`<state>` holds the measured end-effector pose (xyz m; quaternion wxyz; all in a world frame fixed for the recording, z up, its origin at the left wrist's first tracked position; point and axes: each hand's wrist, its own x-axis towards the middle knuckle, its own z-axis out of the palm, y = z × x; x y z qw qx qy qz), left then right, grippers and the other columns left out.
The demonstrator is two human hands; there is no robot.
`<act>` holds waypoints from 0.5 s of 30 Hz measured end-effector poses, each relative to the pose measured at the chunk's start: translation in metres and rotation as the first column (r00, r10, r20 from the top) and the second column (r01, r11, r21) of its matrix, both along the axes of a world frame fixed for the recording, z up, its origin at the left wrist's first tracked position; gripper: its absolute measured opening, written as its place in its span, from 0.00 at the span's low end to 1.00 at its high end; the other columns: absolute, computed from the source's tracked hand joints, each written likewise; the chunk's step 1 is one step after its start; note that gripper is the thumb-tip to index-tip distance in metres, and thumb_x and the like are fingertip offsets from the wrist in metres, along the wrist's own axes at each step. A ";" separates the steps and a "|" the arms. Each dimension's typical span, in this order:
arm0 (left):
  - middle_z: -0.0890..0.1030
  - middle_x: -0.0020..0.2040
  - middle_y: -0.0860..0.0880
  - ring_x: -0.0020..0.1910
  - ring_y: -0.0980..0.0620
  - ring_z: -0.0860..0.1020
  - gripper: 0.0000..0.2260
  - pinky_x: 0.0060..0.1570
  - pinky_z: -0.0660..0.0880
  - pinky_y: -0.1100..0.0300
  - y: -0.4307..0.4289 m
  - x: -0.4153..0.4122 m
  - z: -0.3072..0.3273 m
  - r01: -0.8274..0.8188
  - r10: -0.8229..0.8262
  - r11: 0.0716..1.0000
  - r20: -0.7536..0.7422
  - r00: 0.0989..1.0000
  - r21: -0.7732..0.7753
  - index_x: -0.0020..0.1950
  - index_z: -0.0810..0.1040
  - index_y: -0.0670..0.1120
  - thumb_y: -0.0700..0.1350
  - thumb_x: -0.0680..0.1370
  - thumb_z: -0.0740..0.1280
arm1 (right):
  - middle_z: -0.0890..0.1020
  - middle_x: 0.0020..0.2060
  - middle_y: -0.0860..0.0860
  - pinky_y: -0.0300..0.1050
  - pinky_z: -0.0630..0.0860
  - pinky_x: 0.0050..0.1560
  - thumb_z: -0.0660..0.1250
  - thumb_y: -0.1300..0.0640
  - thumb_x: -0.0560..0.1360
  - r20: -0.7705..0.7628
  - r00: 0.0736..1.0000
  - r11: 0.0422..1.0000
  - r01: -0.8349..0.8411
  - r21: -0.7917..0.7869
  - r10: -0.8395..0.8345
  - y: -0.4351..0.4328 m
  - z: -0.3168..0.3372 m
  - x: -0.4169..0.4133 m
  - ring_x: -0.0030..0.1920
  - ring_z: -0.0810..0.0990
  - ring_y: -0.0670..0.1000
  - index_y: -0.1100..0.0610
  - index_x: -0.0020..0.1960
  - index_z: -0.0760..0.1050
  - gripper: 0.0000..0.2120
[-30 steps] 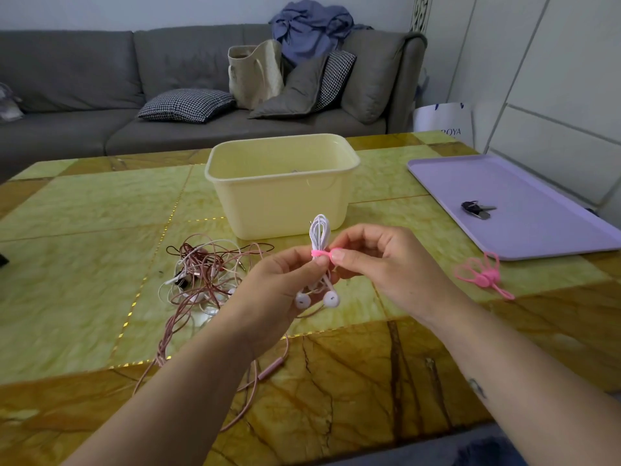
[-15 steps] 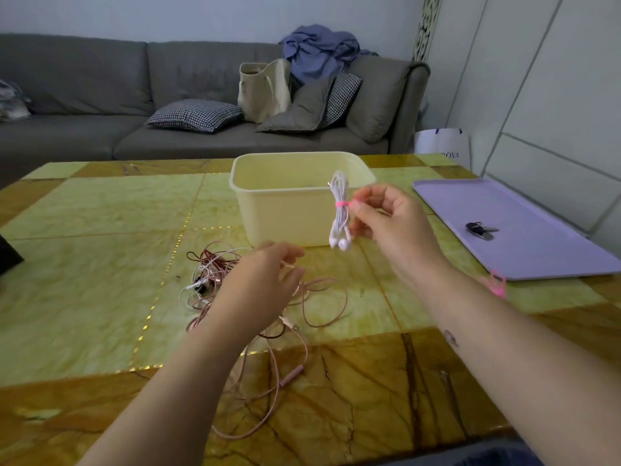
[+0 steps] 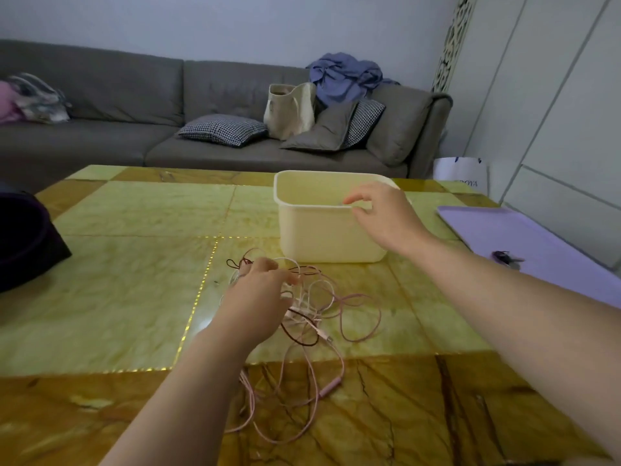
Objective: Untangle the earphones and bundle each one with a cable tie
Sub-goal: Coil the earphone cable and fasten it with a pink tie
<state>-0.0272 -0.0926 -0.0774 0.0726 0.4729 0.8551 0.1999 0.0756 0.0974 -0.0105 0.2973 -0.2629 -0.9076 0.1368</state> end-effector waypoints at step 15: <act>0.72 0.63 0.47 0.58 0.47 0.75 0.21 0.56 0.74 0.54 -0.037 -0.007 -0.013 -0.091 0.105 0.976 0.062 0.993 -0.196 0.70 0.66 0.54 0.48 0.77 0.65 | 0.58 0.75 0.51 0.52 0.60 0.72 0.65 0.49 0.77 0.667 0.680 0.951 -0.257 -0.171 0.304 -0.089 -0.075 0.028 0.74 0.59 0.54 0.50 0.75 0.59 0.30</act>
